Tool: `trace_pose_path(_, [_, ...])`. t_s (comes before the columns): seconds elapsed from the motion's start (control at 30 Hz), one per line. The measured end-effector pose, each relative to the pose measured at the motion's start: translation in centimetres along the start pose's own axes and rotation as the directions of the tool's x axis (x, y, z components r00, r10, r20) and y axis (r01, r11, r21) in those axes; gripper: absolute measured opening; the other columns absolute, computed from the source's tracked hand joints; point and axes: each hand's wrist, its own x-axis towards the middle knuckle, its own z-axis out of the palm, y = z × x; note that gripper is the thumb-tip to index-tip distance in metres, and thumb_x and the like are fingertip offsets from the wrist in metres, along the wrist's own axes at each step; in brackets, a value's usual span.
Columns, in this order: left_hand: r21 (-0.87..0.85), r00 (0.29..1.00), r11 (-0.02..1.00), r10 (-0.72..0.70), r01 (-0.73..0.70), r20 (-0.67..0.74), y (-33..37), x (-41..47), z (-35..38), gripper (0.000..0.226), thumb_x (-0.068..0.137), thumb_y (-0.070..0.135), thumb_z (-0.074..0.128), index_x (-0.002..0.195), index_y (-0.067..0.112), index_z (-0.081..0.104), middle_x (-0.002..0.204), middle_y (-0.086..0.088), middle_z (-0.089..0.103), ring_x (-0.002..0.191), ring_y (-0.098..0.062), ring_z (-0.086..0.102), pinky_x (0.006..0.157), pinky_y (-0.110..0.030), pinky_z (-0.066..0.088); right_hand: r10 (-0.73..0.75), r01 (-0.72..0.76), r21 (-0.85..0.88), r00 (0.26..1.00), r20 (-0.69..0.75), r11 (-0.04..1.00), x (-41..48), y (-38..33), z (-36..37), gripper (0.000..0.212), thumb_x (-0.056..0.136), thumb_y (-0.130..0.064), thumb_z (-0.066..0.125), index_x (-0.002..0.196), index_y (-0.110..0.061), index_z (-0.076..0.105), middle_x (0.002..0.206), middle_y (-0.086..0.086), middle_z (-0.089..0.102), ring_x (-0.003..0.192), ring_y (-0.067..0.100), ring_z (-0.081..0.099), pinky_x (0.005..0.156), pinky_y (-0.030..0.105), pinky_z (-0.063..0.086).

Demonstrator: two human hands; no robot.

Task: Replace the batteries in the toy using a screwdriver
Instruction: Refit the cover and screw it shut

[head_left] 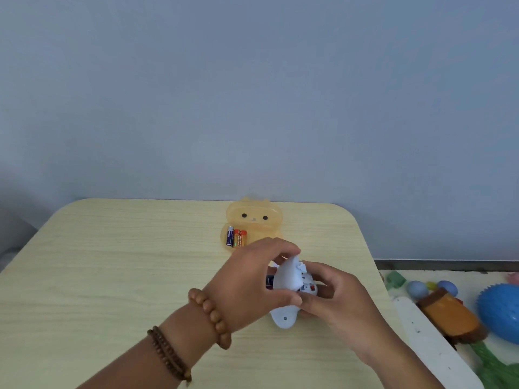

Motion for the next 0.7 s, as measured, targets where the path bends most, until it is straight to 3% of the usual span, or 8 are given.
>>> trace_pose_path(0.23, [0.187,0.996,0.981,0.046,-0.061,0.082,-1.1,0.0,-0.1,0.056,0.070,0.048,0.079,0.121,0.031,0.060,0.111,0.019,0.060,0.105,-0.002,0.055,0.091,-0.027,0.049,0.010,-0.010,-0.015,1.000,0.015,1.000,0.1,0.8,-0.5,0.057,0.077,-0.016,0.087,0.129,-0.023,0.065,0.114,-0.001,0.077,0.104,0.015,0.074,0.087,0.035,0.061])
trace_pose_path(0.43, [0.290,0.990,0.954,0.036,-0.074,0.135,-1.1,0.2,0.2,0.061,0.073,0.042,0.080,0.128,0.029,0.058,0.119,0.016,0.058,0.108,-0.003,0.047,0.096,-0.026,0.041,-0.011,0.014,-0.040,0.997,0.070,0.999,0.1,0.6,-0.7,0.052,0.082,-0.011,0.082,0.129,-0.026,0.066,0.116,-0.004,0.076,0.109,0.012,0.071,0.095,0.036,0.058])
trace_pose_path(0.7, [0.365,0.986,0.930,-0.023,-0.039,0.163,-1.0,0.4,0.2,0.065,0.074,0.043,0.080,0.133,0.030,0.056,0.121,0.014,0.059,0.109,-0.006,0.045,0.093,-0.031,0.044,0.020,-0.011,-0.126,0.997,0.076,0.992,0.6,0.9,-1.1,0.056,0.087,-0.001,0.074,0.136,-0.024,0.060,0.121,-0.004,0.074,0.112,0.013,0.070,0.099,0.042,0.056])
